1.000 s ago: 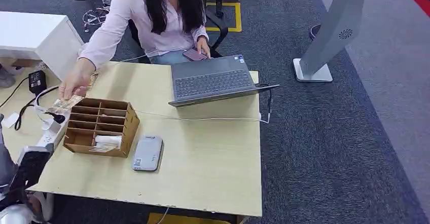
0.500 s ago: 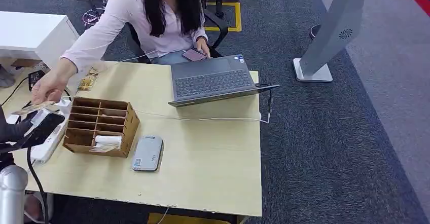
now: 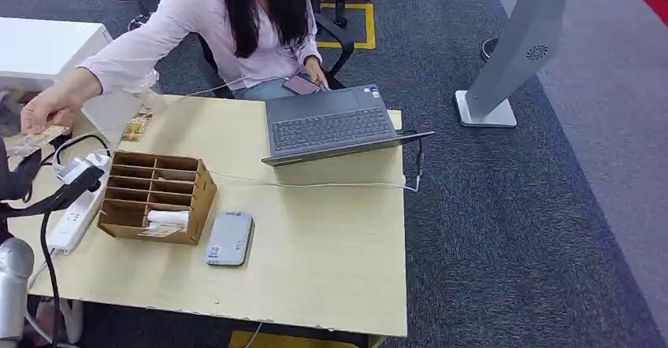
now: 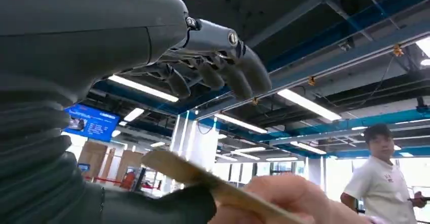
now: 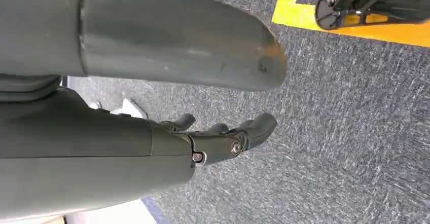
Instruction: Pass the card to the sensor for recognition and then transmit it.
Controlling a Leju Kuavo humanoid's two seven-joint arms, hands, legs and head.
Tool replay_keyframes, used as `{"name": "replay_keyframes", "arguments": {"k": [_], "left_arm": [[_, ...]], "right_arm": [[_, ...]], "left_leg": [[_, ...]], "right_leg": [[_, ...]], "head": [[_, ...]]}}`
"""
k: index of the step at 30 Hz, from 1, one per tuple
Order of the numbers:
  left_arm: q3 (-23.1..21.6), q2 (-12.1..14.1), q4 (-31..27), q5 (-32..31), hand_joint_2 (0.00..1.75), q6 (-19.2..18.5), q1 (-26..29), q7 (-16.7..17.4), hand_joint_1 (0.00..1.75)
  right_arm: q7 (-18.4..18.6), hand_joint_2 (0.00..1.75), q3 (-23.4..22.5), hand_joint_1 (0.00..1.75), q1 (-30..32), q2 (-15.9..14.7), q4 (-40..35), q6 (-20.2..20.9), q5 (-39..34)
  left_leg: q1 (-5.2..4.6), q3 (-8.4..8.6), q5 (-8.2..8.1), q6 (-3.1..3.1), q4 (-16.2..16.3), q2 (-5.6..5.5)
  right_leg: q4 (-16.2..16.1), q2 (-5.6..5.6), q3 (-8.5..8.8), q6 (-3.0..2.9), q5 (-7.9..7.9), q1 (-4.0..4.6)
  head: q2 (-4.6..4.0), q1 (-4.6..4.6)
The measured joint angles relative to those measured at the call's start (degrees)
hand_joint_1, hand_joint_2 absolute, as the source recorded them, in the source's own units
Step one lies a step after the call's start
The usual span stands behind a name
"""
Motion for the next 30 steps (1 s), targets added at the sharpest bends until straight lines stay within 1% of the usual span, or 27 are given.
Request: {"name": "replay_keyframes", "arguments": {"k": [13,16,19,21,25,30], "left_arm": [[-0.5,0.5,0.8,0.2,1.75,0.1,-0.3,0.0,1.75],[-0.6,0.5,0.9,0.6,1.75,0.1,-0.3,-0.2,1.75],[-0.8,0.5,0.9,1.3,1.75,0.4,0.0,-1.2,1.75],[-0.8,0.5,0.9,1.7,1.75,0.6,0.6,-1.3,1.75],[-0.9,0.2,0.3,2.8,1.75,1.7,3.4,-2.9,1.75],[-1.0,-0.4,-0.7,3.1,1.75,2.0,5.5,-3.1,1.75]], "right_arm": [[0.0,0.0,0.0,0.0,0.0,-0.1,0.1,0.0,0.3],[0.0,0.0,0.0,0.0,0.0,-0.1,0.1,0.2,0.5],[0.1,0.0,0.0,0.0,0.0,-0.2,0.1,0.5,0.8],[0.2,0.0,0.0,0.0,0.0,-0.2,0.1,0.6,1.1],[0.2,0.0,-0.2,0.0,0.0,-0.2,0.1,0.5,1.4],[0.2,0.0,-0.3,0.0,0.0,-0.2,0.2,0.4,1.5]], "left_leg": [[0.0,0.0,0.0,0.0,0.0,-0.01],[0.0,0.0,0.0,0.0,0.0,-0.01],[0.0,-0.01,0.0,0.0,0.0,0.0],[0.0,0.0,0.0,0.0,0.0,0.0],[0.0,0.0,0.0,0.0,0.0,0.0],[0.0,-0.01,-0.01,0.0,0.0,0.0]], "right_leg": [[0.0,0.0,0.0,0.0,0.0,0.0],[0.0,-0.01,0.01,0.0,0.0,0.0],[0.0,-0.01,0.02,0.0,0.0,0.0],[0.0,0.0,0.02,0.0,0.0,0.0],[0.0,0.0,0.0,0.0,0.0,0.0],[0.0,0.0,0.0,0.0,0.0,0.0]], "head": [[0.0,0.0],[0.0,0.0],[0.0,0.0],[0.0,0.0],[0.0,0.0],[0.0,0.0]]}}
